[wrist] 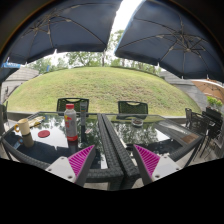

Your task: Pour water

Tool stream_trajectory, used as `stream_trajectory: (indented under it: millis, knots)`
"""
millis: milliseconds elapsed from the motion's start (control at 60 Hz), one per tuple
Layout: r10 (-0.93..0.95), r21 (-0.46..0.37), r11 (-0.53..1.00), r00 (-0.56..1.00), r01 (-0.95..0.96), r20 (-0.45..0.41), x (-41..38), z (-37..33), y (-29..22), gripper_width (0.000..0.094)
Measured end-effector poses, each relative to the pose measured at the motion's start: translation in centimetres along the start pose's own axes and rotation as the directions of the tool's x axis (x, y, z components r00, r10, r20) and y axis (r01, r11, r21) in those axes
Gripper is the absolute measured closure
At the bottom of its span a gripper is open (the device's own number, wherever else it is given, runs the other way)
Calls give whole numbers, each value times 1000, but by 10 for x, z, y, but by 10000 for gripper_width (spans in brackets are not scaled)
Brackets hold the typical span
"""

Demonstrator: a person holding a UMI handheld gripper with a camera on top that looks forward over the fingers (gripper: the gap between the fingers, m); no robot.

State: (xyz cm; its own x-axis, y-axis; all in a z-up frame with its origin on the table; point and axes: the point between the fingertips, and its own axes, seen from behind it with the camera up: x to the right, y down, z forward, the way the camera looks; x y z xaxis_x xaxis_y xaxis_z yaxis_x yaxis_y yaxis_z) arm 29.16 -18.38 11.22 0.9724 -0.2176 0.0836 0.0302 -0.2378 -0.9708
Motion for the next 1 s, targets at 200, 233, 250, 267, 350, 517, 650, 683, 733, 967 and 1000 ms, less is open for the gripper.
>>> stream_trajectory:
  millis: [200,233,250,267,350,517,650,683,733,967,1000]
  knots:
    - [-7,-5,1000,1000,7,-26,4,18,-2,139]
    - [-21,-7,1000,1000,21,-16,3,22,-4,138]
    - [-22,-6,1000,1000,22,-6,10,29,-4,137]
    - [-27,-2,1000,1000,27,-8,1,26,-8,137]
    - [-40,32,999,998,38,57,-8,42,-22,135]
    - [-13,35,999,964,4,265,-87,86,-41,132]
    - [32,5,999,918,-37,396,-158,135,-48,132]
    - [48,-7,999,908,-49,417,-173,148,-48,131]
    - [57,-15,998,906,-56,420,-188,167,-50,138]
    - [61,39,996,945,-77,321,-218,238,-61,209]
    - [56,26,997,936,-69,347,-206,241,-63,473]
